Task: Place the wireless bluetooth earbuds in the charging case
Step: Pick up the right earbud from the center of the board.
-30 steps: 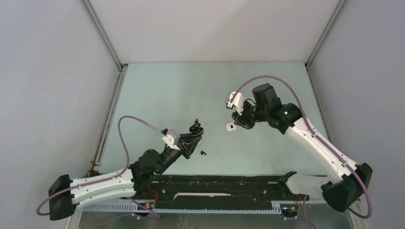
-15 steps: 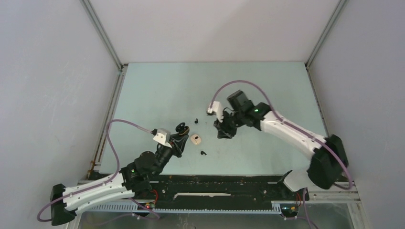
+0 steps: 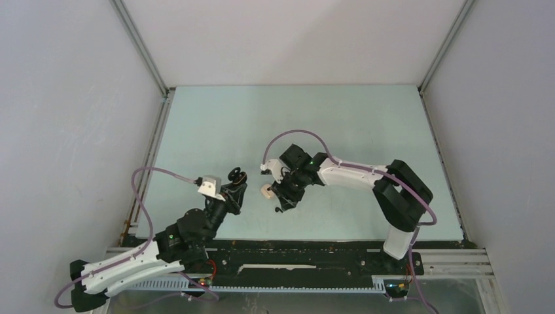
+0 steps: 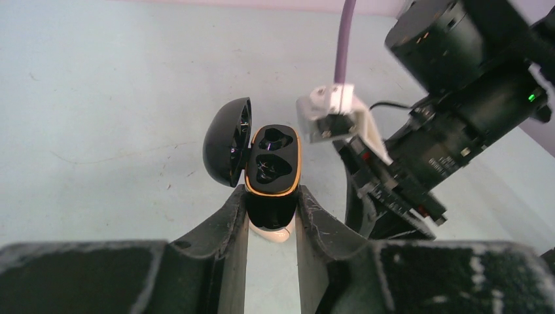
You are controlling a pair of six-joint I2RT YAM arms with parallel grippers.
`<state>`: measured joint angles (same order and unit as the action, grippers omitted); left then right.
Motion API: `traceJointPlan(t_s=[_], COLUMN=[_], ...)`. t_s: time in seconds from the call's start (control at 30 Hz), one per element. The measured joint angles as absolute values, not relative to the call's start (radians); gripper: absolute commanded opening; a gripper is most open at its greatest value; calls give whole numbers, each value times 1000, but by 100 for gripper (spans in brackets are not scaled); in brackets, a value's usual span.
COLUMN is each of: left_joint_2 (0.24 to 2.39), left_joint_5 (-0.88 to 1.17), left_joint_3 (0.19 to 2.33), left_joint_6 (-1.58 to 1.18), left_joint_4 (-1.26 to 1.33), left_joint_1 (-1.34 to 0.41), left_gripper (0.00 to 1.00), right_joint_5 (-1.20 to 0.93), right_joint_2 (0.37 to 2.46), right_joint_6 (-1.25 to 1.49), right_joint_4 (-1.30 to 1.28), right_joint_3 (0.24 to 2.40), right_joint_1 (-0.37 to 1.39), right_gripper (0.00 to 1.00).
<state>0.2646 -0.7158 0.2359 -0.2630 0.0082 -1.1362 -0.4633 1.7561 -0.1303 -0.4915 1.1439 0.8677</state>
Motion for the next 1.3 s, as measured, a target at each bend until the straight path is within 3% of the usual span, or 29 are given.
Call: traceJointPlan(t_s=[0.63,1.3], left_joint_2=[86,71], left_joint_5=[-839,-861], left_joint_3=[236,236], left_joint_6=[-326,-326], left_joint_4=[-184,-198], left_joint_1=[-1136,-1136], left_gripper=[0,0], right_joint_5=[-345,-214], right_joint_2=[1984,1989], right_joint_6=[-97,-105], right_joint_4=[-528,-571], right_joint_3=[1334,1354], right_joint_1=[950,1029], right_gripper=[41,38])
